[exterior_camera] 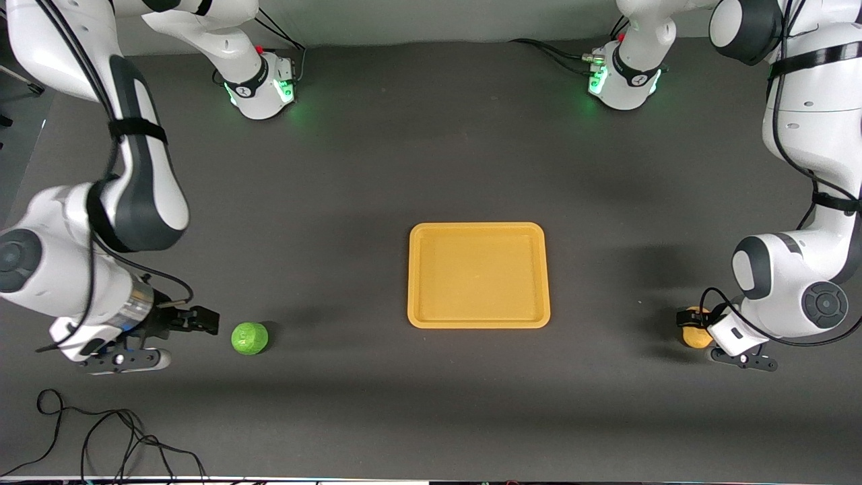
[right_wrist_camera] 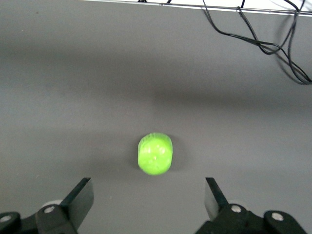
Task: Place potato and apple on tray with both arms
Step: 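Reach the right gripper to the apple while the left gripper reaches the potato, then grasp the apple with the right gripper while the left gripper grasps the potato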
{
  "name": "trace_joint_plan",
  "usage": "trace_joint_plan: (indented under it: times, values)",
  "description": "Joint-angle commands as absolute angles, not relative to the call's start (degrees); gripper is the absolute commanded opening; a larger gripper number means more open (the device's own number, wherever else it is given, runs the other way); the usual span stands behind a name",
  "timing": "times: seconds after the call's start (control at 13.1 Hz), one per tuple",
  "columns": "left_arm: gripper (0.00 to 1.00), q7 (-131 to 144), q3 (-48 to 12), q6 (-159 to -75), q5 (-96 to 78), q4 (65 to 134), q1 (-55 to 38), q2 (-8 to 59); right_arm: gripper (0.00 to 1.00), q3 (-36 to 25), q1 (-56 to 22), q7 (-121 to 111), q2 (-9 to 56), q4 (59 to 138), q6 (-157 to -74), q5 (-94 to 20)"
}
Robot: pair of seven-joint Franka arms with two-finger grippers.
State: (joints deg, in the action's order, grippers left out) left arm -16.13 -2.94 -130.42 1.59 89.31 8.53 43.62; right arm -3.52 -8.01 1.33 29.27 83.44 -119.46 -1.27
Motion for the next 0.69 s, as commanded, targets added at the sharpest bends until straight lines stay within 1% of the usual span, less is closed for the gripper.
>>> trace_joint_plan:
  times: [0.0,0.08,0.23,0.38,0.46,0.61]
  values:
    - [0.15,-13.99,-3.43,-125.79,1.41,87.54,7.65,42.28,1.00,-3.87,-8.52,0.53,30.66,87.01,-126.28,-2.90]
    - [0.08,-11.71,-3.51,-123.60,1.41,86.49,6.95,42.19,1.00,-3.87,-8.53,0.61,32.15,87.01,-128.21,-2.90]
    - [0.09,-6.80,-5.09,-117.72,1.41,86.40,5.46,39.48,1.00,-3.78,-8.61,0.88,34.62,87.10,-130.07,-2.90]
    - [0.09,0.75,-8.85,-111.30,1.41,86.66,4.75,35.44,1.00,-3.78,-8.35,0.88,36.82,88.32,-133.14,-2.99]
    - [0.09,4.27,-11.23,-109.36,1.49,87.10,4.49,33.77,1.00,-3.78,-8.35,0.88,37.70,89.37,-135.07,-3.95]
    - [0.09,10.96,-12.22,-108.37,1.58,89.37,1.16,31.12,1.00,-3.78,-8.35,0.44,38.76,91.49,-137.63,-5.45]
